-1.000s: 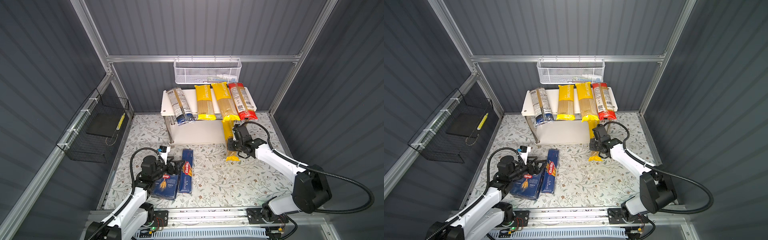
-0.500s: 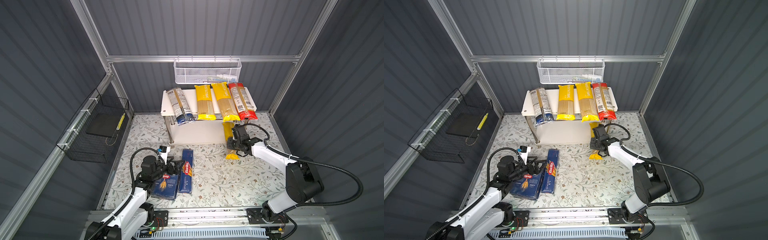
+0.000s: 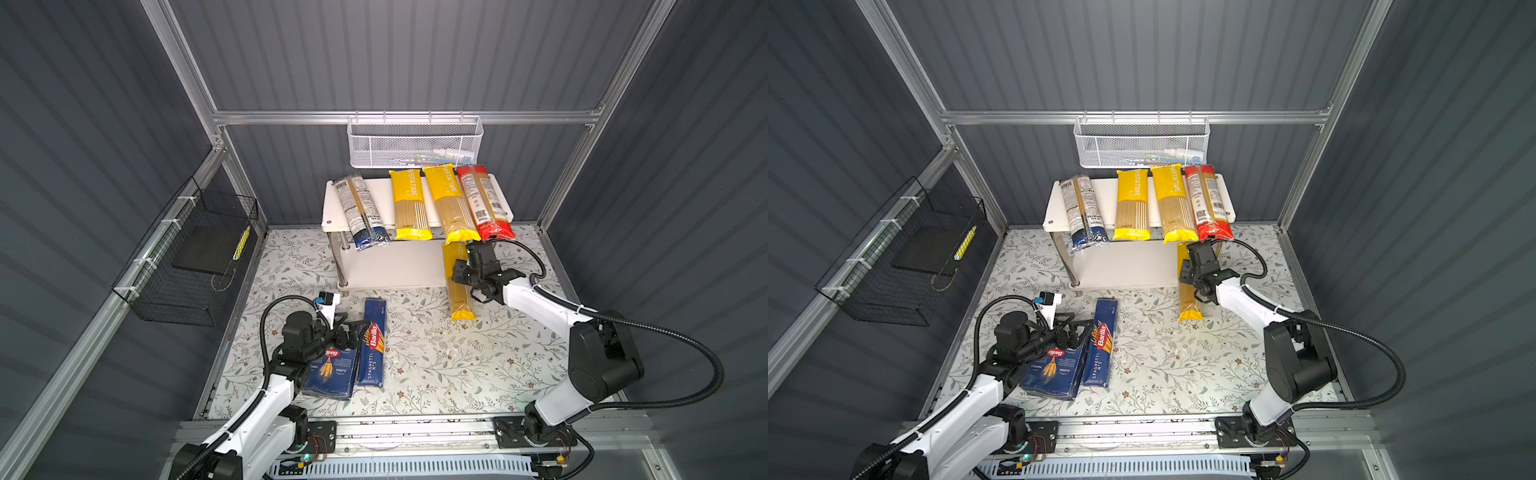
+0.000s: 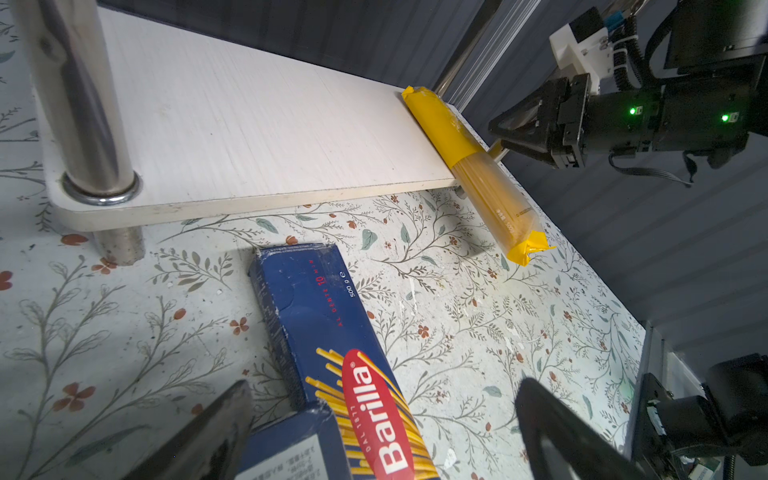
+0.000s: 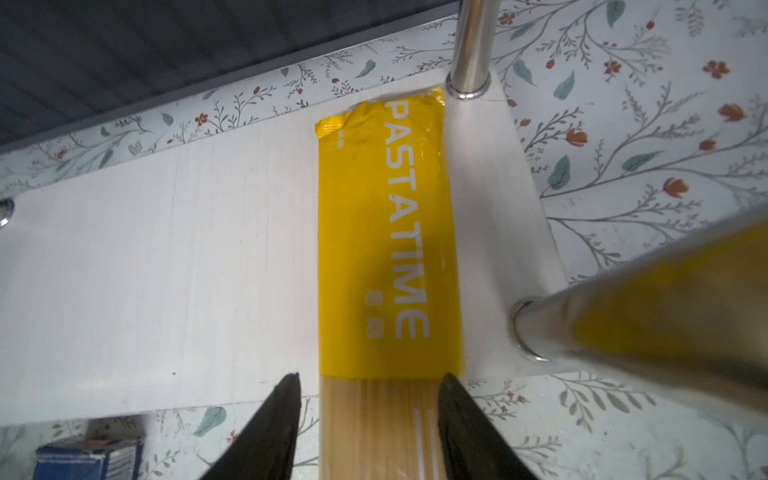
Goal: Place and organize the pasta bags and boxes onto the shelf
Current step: 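Carry the yellow bag upright toward the shelf's lower tier, then lower the yellow bag upright against the lower tier's front edge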
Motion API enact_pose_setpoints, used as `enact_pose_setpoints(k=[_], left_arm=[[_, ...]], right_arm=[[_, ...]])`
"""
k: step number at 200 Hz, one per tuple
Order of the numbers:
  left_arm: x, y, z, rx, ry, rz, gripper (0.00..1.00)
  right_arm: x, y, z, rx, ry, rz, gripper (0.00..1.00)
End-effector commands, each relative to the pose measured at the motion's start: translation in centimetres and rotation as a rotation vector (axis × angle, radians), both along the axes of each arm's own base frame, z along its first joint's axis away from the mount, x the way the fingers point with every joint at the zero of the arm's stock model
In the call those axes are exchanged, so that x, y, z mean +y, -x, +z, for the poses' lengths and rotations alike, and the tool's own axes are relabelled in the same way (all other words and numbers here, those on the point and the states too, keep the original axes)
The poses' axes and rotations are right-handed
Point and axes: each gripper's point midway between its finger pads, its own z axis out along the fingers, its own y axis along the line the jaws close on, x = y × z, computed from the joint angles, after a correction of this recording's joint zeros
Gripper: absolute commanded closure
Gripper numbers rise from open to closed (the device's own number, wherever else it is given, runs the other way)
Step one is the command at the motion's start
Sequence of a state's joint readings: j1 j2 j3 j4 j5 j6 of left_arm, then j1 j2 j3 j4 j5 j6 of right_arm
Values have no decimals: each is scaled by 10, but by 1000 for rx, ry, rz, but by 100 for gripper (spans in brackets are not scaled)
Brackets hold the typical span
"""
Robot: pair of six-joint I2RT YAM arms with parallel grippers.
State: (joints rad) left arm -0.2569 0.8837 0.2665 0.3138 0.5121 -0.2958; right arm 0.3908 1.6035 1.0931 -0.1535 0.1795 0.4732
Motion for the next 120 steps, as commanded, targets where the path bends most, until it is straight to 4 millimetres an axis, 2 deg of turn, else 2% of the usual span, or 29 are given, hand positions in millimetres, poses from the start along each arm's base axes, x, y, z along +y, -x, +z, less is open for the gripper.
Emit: enact_pose_setpoints(k=[1, 39, 92, 120], left_arm=[[-1, 0, 2, -17, -16, -9, 1], [-1, 0, 1, -14, -17, -9, 0], [-1, 0, 3, -21, -19, -5, 0], [-1, 0, 3, -20, -19, -8, 0]], right_arm=[[-2, 3, 0, -6, -9, 8, 36], [-8, 37, 1, 8, -43, 19, 24], [-13, 106, 10, 12, -134, 63, 18], [-5, 141, 11, 13, -262, 131, 17]])
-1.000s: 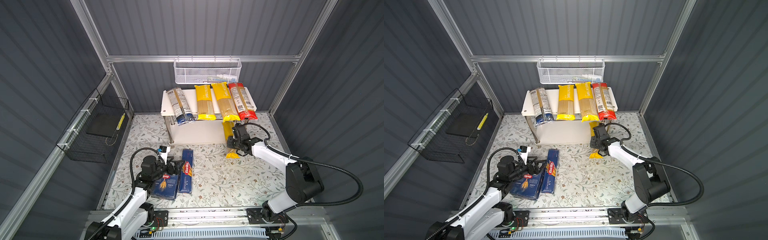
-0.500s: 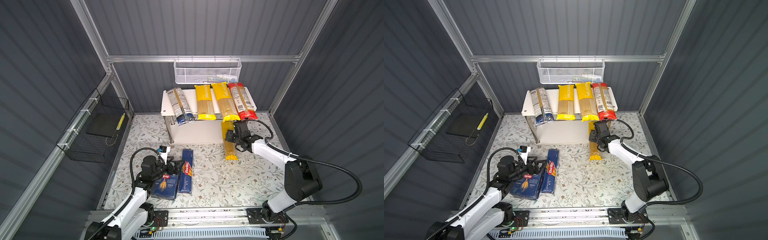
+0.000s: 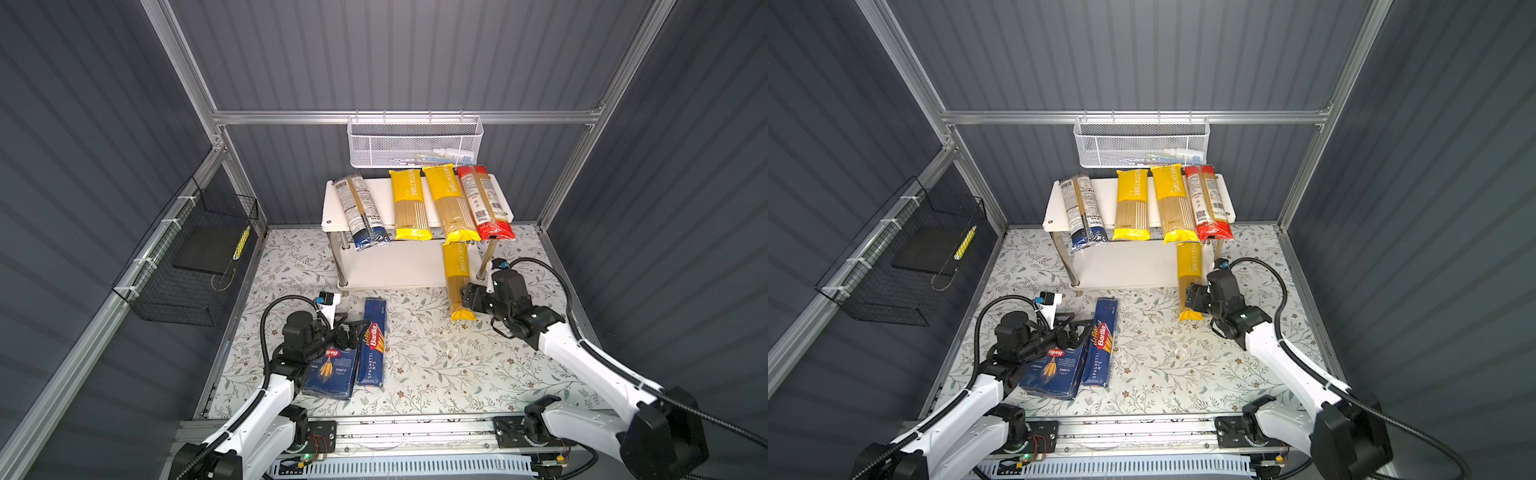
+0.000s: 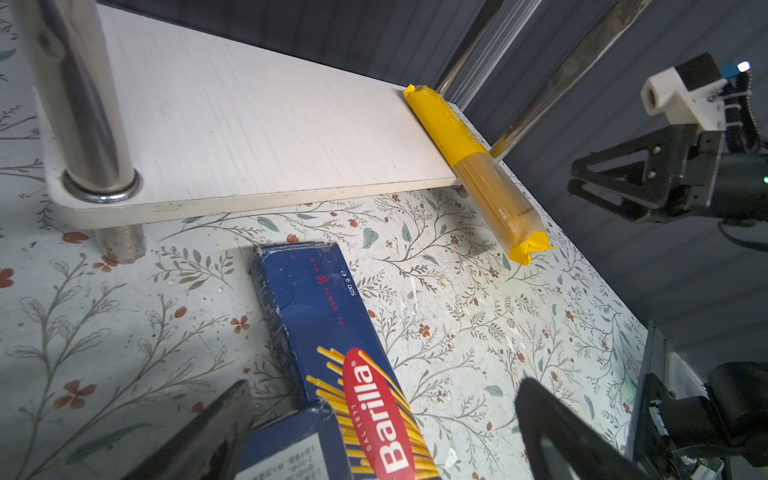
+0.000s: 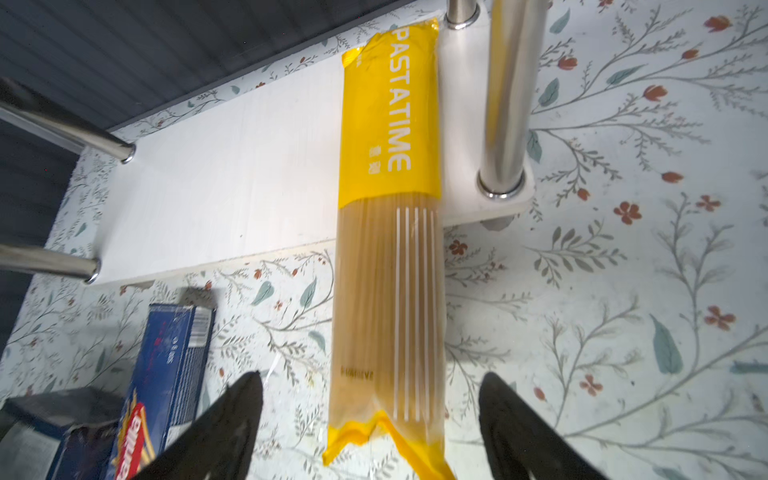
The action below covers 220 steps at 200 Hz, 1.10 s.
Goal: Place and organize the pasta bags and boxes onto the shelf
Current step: 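Lower the yellow bag upright against the lower tier's front edge, then open the right gripper and draw it back from the yellow bag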
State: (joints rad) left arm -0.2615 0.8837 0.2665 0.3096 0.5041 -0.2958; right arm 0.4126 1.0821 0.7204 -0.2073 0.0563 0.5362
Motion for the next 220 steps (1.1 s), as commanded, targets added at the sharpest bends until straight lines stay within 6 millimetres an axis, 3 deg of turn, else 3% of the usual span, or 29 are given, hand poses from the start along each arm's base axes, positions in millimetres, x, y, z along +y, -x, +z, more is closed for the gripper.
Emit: enact_pose_setpoints(k=[1, 50, 96, 144, 220], left_arm=[[-1, 0, 4, -22, -15, -11, 1], [-1, 0, 3, -21, -15, -11, 0], [-1, 0, 3, -21, -16, -9, 0], [-1, 0, 4, -22, -16, -8, 0], [0, 0, 3, -20, -19, -2, 0]], right_arm=[[11, 31, -10, 54, -107, 66, 17], [31, 76, -27, 118, -235, 179, 16], [42, 90, -53, 178, -218, 208, 14], [55, 81, -62, 172, -245, 238, 13], [68, 50, -62, 107, -238, 236, 9]])
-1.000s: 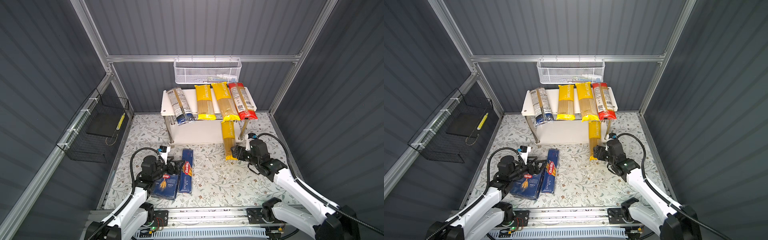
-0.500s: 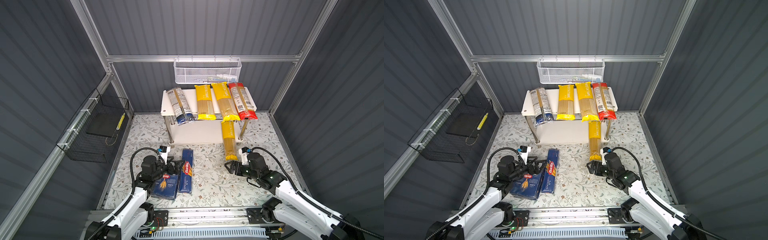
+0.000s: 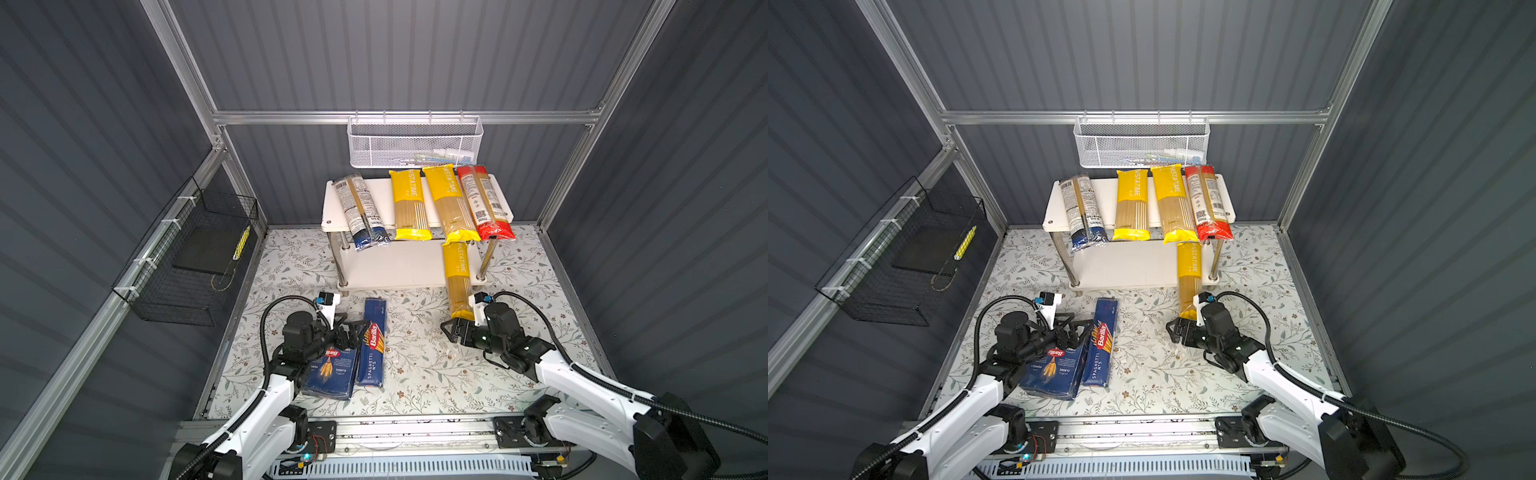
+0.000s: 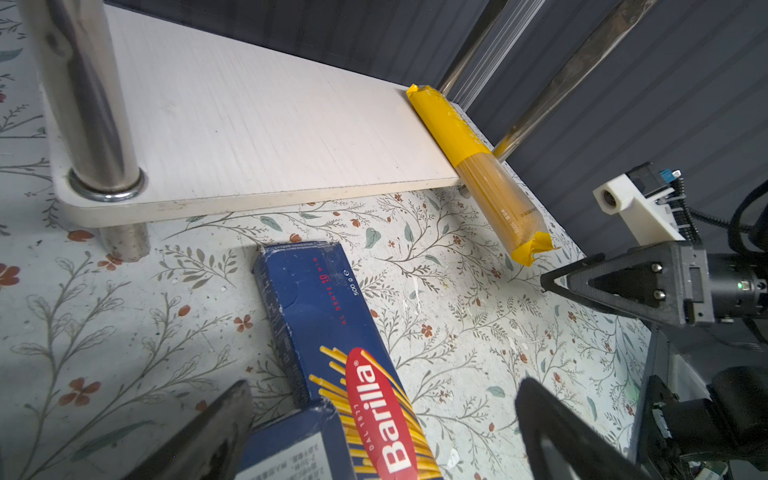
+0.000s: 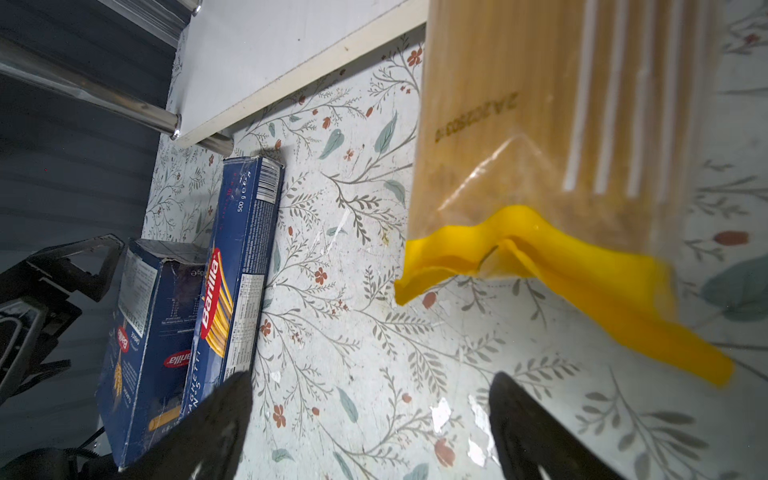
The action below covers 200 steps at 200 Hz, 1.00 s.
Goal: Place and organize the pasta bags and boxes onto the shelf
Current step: 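Open the right gripper and draw it back from the yellow bag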
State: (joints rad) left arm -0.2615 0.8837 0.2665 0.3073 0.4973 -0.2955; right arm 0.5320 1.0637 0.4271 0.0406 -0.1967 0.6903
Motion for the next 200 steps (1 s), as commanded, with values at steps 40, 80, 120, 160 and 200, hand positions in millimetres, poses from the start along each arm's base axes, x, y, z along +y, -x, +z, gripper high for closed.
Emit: enact_pose_setpoints(k=[40, 80, 120, 160, 200], left_arm=[[-1, 1, 5, -26, -15, -9, 0], [-1, 1, 5, -26, -17, -8, 1], [0, 0, 4, -22, -20, -2, 0], [-1, 0, 3, -21, -19, -8, 0], [0, 1, 4, -24, -18, -7, 0]], right_arm=[[17, -29, 7, -51, -3, 15, 9], [8, -48, 9, -87, 43, -57, 9], [9, -62, 22, -135, 15, -67, 8], [14, -77, 29, -149, 25, -57, 7], [8, -88, 33, -163, 47, -95, 7]])
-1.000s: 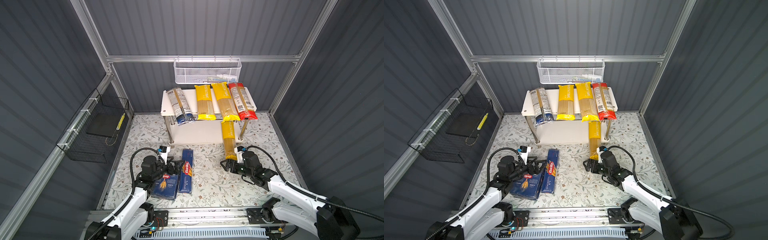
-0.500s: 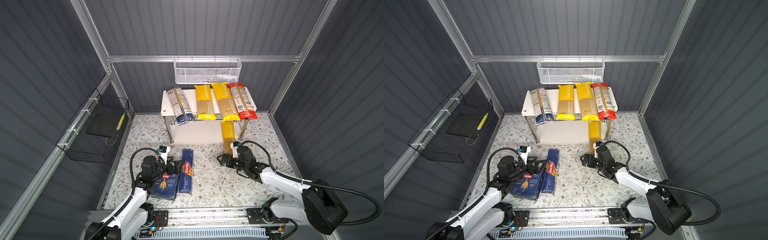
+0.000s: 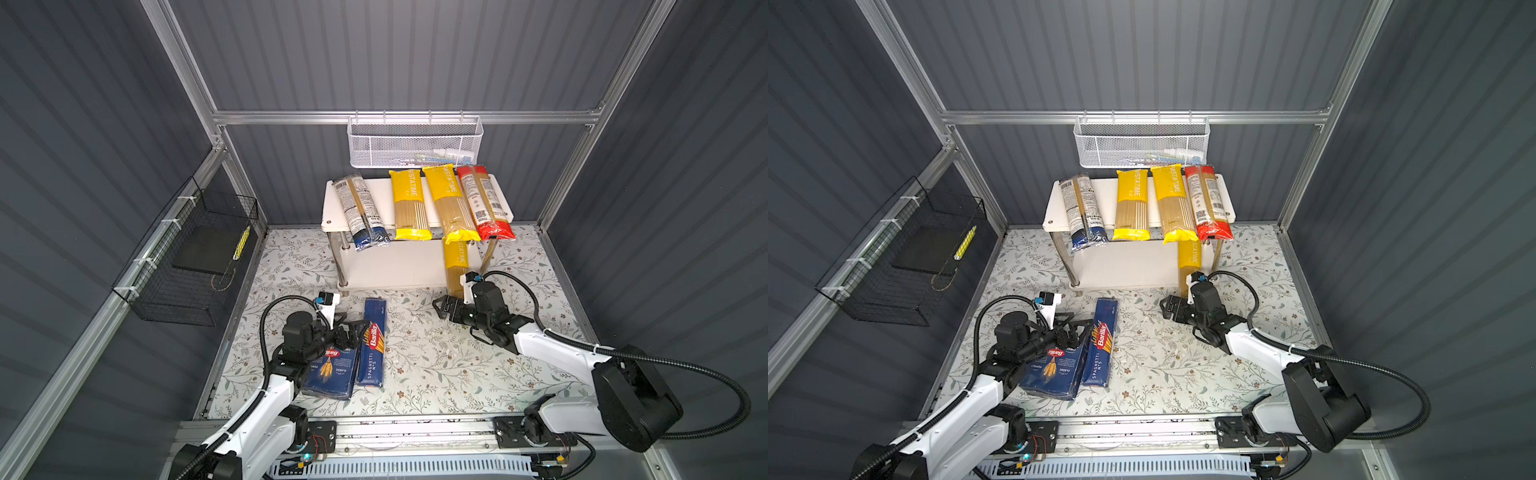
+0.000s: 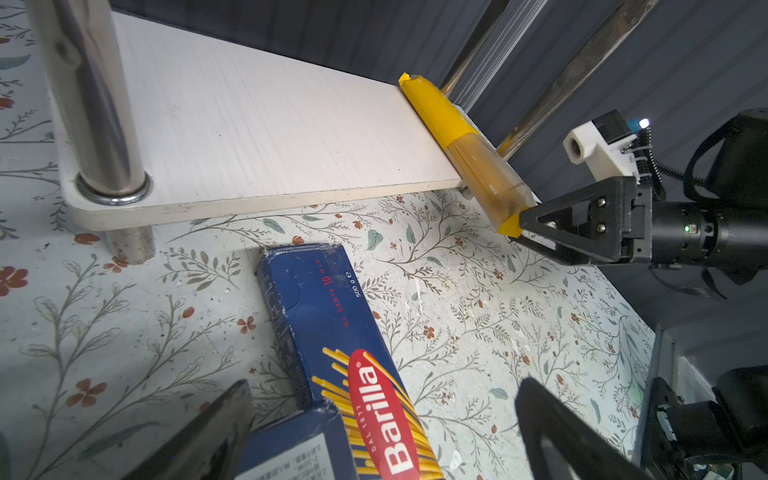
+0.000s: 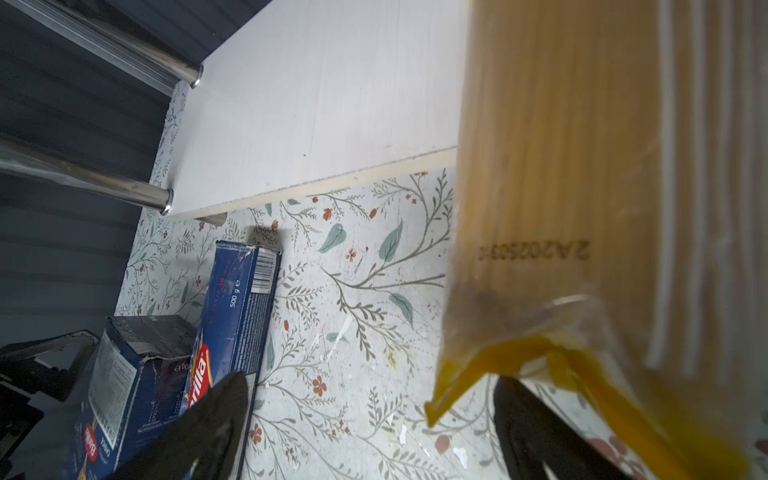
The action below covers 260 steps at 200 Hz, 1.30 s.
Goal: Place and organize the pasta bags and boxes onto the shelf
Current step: 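Open the right gripper and draw it back from the yellow bag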
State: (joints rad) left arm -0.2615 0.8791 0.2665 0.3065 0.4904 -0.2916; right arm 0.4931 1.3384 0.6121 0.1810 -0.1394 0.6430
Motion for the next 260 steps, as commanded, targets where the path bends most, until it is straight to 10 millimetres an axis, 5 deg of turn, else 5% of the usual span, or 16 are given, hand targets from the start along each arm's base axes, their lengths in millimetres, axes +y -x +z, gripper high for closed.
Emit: enact_pose_setpoints(k=[1, 97, 162, 260], left_arm=[[-1, 1, 4, -18, -13, -13, 0], [-1, 0, 3, -15, -15, -7, 0], [-1, 0, 2, -9, -14, -7, 0], [5, -1, 2, -15, -28, 28, 1]], right_arm=[[-6, -18, 19, -78, 14, -41, 7], [-10, -22, 31, -65, 23, -4, 4], [-19, 32, 63, -164, -36, 12, 1], [27, 105, 46, -57, 27, 119, 1]])
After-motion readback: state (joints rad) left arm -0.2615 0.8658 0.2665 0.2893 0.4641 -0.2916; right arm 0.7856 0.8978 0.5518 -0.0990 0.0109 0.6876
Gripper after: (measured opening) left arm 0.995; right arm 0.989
